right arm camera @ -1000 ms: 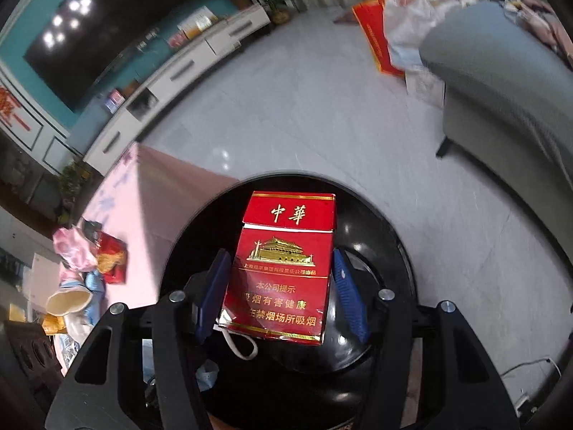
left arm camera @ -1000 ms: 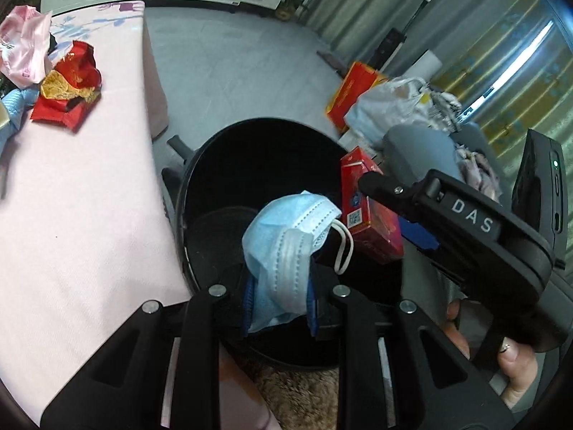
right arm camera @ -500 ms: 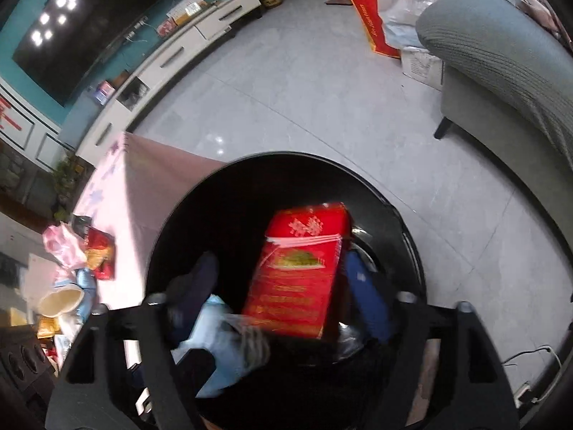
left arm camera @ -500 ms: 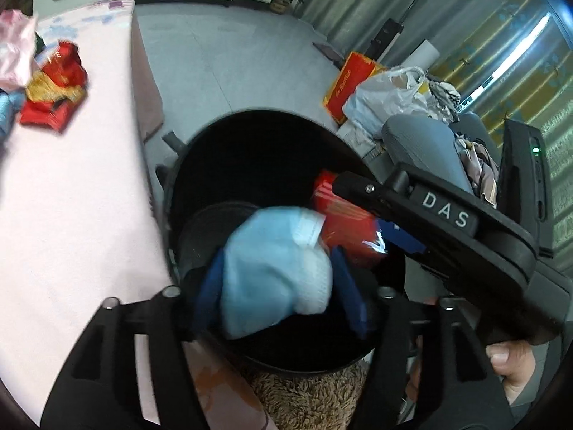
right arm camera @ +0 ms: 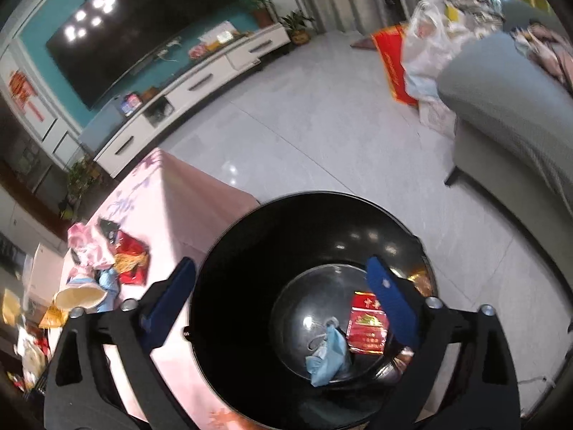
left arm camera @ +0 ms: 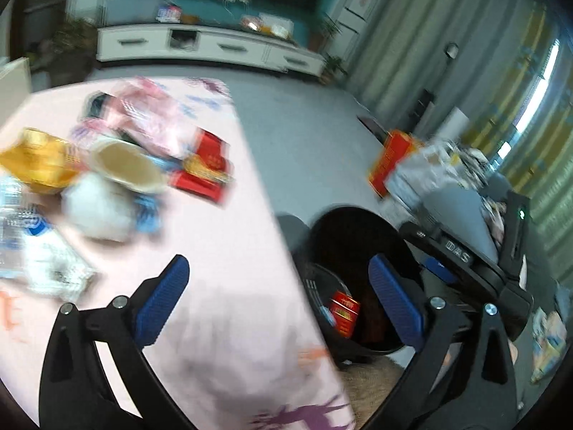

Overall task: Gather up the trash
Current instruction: 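Return both tools to the table toward the clear bag and paper cup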

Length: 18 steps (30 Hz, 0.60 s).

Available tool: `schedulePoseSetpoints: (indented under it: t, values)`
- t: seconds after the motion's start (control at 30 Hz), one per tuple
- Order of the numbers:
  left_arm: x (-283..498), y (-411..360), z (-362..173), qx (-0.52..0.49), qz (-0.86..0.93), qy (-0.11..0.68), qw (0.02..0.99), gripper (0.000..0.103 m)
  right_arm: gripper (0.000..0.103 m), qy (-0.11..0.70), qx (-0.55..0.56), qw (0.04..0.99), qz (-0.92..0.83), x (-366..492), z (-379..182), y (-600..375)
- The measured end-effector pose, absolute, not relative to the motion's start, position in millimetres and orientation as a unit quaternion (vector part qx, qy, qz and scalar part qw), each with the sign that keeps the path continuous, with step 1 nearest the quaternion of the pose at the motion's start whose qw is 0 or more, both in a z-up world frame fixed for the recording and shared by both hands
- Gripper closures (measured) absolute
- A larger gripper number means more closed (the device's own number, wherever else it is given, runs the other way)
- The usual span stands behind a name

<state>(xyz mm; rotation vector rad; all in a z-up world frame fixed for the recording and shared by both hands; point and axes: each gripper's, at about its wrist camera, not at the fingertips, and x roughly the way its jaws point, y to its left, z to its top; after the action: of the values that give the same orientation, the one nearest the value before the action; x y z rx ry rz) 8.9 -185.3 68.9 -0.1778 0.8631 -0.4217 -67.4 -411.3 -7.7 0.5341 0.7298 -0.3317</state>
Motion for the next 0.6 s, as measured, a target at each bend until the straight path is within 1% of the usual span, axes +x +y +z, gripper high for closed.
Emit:
schedulePoseSetpoints:
  t: [0.03, 0.17, 0.27, 0.33, 0.43, 0.6]
  values:
    - [7.5, -172.7, 74.7, -0.085, -0.195, 0.408, 0.888, 0.003, 0.003, 0.35, 0.248, 0.89, -0.154, -65.9, -5.4, -405.4]
    - [4.9, -113.2, 96.4, -0.071, -0.13, 0.376, 0.915, 0.003, 0.003, 0.349, 0.209, 0.905, -0.126, -56.6, 3.0, -373.8]
    - [3.9, -70.6, 103.0, -0.054, -0.064, 0.353, 0.932, 0.003, 0.003, 0.34, 0.172, 0.918, -0.106, -50.2, 7.7, -347.0]
    - [4.7, -47.9, 95.4, -0.044, -0.043, 0.349, 0.935, 0.003, 0.003, 0.339, 0.143, 0.925, -0.094, -45.9, 7.6, -327.3]
    - [6.8, -9.0, 66.0, -0.034, -0.016, 0.372, 0.928, 0.003, 0.003, 0.334, 0.101, 0.934, -0.076, -36.8, 2.8, -293.5]
    - [22.4, 35.7, 23.5, -0.075, 0.051, 0.412, 0.907, 0.003, 0.003, 0.333, 0.085, 0.939, -0.023, -22.9, -11.9, -246.9]
